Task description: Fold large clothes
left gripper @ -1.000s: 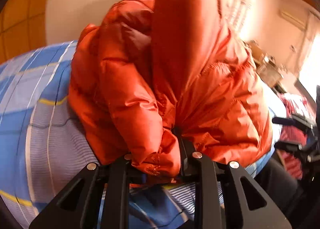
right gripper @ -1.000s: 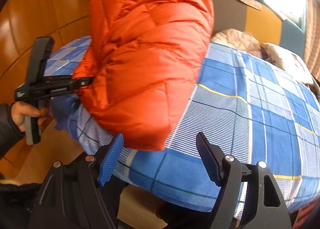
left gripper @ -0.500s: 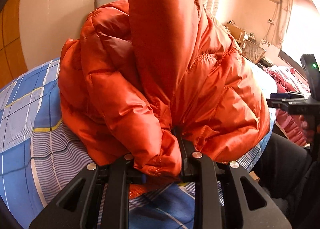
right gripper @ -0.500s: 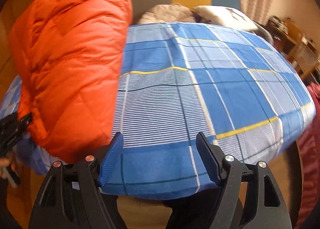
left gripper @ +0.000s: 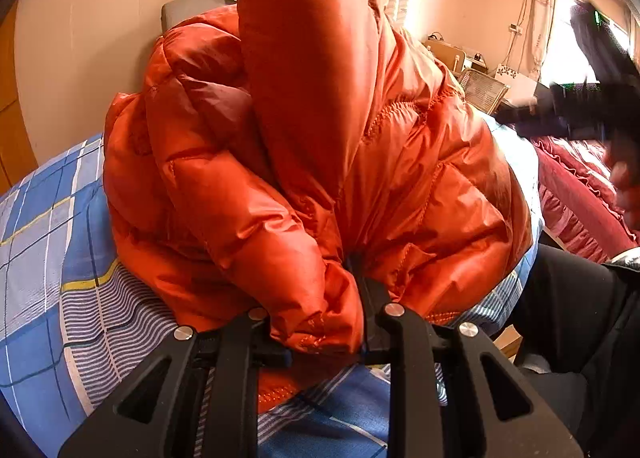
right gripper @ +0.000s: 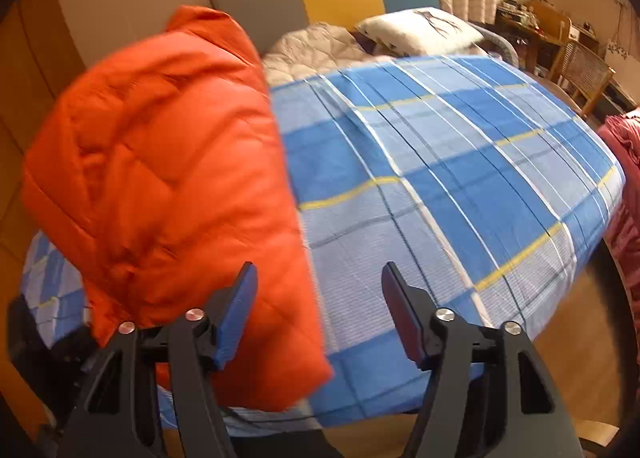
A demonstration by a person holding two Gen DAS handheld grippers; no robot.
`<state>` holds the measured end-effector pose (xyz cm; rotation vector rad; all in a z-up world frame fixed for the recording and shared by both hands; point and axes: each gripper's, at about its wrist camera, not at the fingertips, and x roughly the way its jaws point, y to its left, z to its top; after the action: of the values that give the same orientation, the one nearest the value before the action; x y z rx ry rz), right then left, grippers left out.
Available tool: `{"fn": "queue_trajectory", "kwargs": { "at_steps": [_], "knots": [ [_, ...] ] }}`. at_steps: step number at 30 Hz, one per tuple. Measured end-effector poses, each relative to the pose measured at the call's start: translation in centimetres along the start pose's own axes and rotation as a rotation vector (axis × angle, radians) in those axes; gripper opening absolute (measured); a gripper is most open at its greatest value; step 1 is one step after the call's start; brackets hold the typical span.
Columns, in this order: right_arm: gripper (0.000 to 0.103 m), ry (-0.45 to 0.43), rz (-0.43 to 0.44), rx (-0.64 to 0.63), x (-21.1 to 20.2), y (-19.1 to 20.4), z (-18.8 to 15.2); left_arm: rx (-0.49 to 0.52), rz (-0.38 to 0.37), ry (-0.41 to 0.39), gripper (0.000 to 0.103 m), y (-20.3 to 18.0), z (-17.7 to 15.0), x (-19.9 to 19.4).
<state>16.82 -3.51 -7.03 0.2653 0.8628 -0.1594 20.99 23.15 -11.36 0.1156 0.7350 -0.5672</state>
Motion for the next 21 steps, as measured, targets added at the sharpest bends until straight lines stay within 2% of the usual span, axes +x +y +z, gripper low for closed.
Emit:
{"fn": "queue_trajectory", "kwargs": {
  "at_steps": [4,6,11,21],
  "knots": [
    [0.060,-0.035,0.050,0.001,-0.6,2.6,1.6,0.034,0.009,0.001,0.023,-0.4,0.1,0.0],
    [0.055,-0.046,0.065,-0.003,-0.7,4.0,2.3,0.052,0.012,0.002,0.023,-0.6,0.2,-0.1],
    [0.055,-0.086,0.092,0.000,-1.4,6.4,4.0,0.064,0.016,-0.006,0.023,-1.0,0.4,-0.2],
    [0.055,-0.090,0.068,0.028,-0.3,6.2,5.3,0.052,0.021,-0.021,0.023,-1.0,-0.2,-0.2]
  ]
}}
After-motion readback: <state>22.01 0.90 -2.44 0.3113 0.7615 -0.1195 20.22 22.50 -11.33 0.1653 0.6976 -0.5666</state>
